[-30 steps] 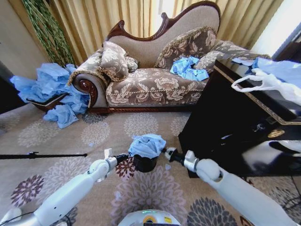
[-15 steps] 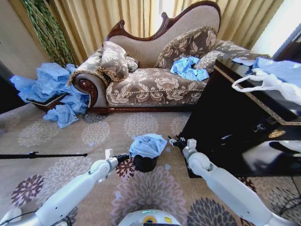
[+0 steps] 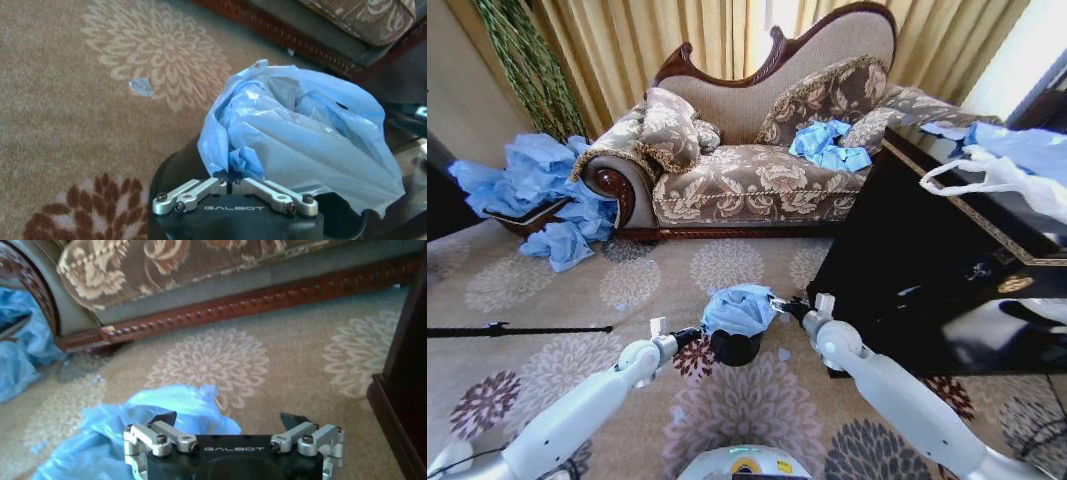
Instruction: Place a garbage bag over the trash bin.
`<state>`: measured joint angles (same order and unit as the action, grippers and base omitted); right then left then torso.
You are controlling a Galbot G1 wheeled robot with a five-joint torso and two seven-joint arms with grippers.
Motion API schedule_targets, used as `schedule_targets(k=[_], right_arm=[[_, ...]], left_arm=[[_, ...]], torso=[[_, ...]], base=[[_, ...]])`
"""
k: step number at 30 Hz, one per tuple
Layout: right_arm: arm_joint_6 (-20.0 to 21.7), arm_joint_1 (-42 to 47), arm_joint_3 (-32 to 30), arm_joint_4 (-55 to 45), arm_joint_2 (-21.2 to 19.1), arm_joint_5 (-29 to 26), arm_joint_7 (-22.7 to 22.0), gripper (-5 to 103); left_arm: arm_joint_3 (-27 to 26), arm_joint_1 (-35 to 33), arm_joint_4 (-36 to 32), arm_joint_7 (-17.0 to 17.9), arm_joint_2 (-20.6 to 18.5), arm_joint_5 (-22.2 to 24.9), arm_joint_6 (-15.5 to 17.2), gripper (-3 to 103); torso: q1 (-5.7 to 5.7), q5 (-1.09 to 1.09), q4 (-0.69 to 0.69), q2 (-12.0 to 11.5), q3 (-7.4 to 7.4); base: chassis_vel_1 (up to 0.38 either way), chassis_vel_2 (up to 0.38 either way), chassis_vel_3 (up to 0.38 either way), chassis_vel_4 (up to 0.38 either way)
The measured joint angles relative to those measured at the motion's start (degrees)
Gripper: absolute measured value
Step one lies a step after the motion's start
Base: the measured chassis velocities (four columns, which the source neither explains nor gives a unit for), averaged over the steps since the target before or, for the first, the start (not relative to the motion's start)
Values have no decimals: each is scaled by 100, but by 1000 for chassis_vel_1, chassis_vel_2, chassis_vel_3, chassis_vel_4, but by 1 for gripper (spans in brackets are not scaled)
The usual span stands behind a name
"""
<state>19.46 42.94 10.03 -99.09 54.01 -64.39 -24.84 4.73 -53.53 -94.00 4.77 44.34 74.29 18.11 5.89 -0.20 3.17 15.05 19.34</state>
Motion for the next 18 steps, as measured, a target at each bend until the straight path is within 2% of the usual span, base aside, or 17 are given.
schedule_targets(k=[9,18], right_arm=[[-132,-201,226,653,336,355,69,100],[-257,-422,344,1131,474,554,96,100]], left_arm=[[-67,-75,-83,2,-42,8,0,0],[-124,-155,-141,5,-35,3,-1,0]], torso=[[0,0,-1,0,0],[0,0,0,0,-1]], base=[[0,0,0,0],[0,0,0,0]])
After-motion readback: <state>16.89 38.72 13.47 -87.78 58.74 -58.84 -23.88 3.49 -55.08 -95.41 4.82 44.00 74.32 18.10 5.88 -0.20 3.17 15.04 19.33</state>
